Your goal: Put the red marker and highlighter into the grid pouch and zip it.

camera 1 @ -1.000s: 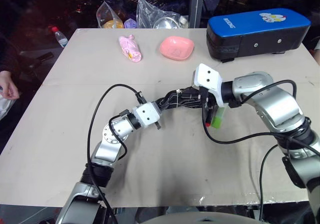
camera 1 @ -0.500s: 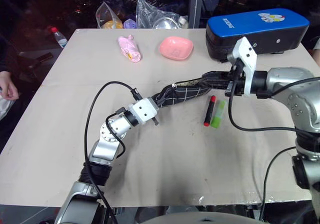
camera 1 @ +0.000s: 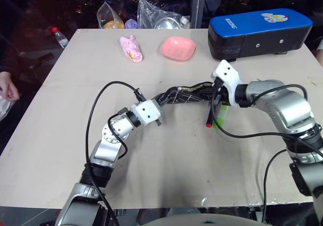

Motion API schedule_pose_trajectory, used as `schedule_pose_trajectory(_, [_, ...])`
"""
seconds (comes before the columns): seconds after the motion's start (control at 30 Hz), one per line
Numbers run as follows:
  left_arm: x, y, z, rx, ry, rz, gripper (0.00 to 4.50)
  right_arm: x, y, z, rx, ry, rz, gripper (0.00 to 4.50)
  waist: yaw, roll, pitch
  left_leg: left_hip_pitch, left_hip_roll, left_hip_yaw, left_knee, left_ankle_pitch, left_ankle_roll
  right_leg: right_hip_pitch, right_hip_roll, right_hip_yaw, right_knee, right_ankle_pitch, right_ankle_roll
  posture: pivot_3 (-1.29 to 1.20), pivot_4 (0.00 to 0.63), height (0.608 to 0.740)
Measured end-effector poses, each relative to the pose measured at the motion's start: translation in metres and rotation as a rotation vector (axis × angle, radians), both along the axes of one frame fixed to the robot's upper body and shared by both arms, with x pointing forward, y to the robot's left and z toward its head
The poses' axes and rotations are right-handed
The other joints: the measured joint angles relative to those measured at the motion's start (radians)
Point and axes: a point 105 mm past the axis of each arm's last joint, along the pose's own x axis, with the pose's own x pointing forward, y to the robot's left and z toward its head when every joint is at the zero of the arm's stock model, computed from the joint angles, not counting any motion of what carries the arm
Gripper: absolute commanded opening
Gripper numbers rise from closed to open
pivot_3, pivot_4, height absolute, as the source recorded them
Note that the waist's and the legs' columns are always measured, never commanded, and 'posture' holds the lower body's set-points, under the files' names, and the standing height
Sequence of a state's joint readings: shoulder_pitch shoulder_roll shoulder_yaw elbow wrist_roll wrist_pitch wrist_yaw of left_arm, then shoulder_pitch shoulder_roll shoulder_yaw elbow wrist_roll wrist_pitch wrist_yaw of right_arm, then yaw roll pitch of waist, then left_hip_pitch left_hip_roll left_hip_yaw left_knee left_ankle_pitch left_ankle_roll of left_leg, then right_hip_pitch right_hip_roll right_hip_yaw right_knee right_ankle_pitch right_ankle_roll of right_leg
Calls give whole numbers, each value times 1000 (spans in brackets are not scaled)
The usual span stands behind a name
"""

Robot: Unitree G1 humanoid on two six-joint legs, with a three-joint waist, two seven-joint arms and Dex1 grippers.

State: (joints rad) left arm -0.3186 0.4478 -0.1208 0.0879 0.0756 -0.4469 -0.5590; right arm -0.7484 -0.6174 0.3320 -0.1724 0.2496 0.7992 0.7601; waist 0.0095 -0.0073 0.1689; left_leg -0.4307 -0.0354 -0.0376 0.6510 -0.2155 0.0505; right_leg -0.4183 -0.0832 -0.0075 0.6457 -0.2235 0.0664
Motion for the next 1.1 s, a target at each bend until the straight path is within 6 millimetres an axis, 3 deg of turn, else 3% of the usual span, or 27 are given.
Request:
schedule_pose_trajectory(0.03, [0, 0, 0, 0, 0, 0, 0, 1, 4, -1, -27, -51, 33, 88, -1, 0, 0, 0, 0, 0, 0, 0, 0, 0, 0, 0, 0, 0, 0, 0, 150, 726])
schedule_pose_trajectory(0.07, [0, 0, 0, 1, 1, 1, 0, 1, 8, 0, -47, -96, 67, 572, -1, 0, 0, 0, 0, 0, 0, 0, 0, 0, 1, 0, 0, 0, 0, 0, 150, 726])
schedule_pose_trajectory(0.1, [0, 0, 0, 1, 1, 1, 0, 2, 10, 1, -61, -131, 91, 618, -1, 0, 0, 0, 0, 0, 0, 0, 0, 0, 1, 0, 0, 0, 1, 0, 150, 726])
schedule_pose_trajectory(0.17, [0, 1, 0, 3, 2, 3, 0, 2, 16, 3, -113, -215, 157, 1297, -1, 0, 0, 0, 0, 0, 0, 0, 0, 0, 1, 0, 0, 1, 1, 0, 150, 726])
schedule_pose_trajectory(0.23, [0, 1, 0, 5, 2, 4, 0, -2, 23, 5, -164, -294, 254, 2427, -1, 0, 0, 0, 0, 0, 0, 0, 0, 0, 1, 0, 0, 1, 1, 0, 150, 726])
schedule_pose_trajectory(0.37, [-1, 1, 1, 5, 1, 3, 0, -6, 27, 2, -199, -323, 314, 4260, 1, 0, 0, 0, 0, 0, 1, 0, 0, 0, 1, 0, 0, 1, 2, 0, 150, 726])
schedule_pose_trajectory(0.4, [-1, 0, 1, 5, 2, 3, 0, -6, 27, 2, -203, -325, 323, 4462, 1, 0, 0, 0, 0, 0, 1, 0, 0, 0, 1, 0, 0, 1, 2, 0, 150, 726])
schedule_pose_trajectory(0.7, [-2, -1, -1, -3, 13, 5, 0, -10, 29, -2, -231, -323, 361, 4462, 2, 0, 0, 0, 0, 0, 1, 0, 0, 0, 1, 0, 0, 1, 2, 0, 150, 726])
schedule_pose_trajectory(0.87, [-1, 2, 0, -7, 8, 17, 0, -5, 15, 25, -84, -321, 239, 4462, 5, 0, 0, 0, 0, 0, 1, 0, 0, 0, 1, 1, 0, 1, 2, 0, 150, 726])
schedule_pose_trajectory(0.97, [0, 10, 3, -8, 0, 42, 0, -18, -5, 45, 69, -268, 145, 4462, 8, 0, 0, 0, 0, -1, 1, 0, 0, 1, 0, 0, 0, 1, 2, 0, 150, 726])
schedule_pose_trajectory(1.03, [1, 13, 5, -9, -4, 52, 0, -31, -17, 40, 128, -200, 89, 4462, 7, 0, 0, 0, 0, -1, 0, 0, 0, 1, -3, 0, 0, 1, 2, 0, 150, 726])
schedule_pose_trajectory(1.1, [1, 16, 4, -15, -3, 62, 0, -44, -23, 18, 164, -73, 30, 4462, 3, 0, 0, 0, 0, -1, 0, 0, 0, 1, -5, 1, 0, 1, 1, 0, 150, 726])
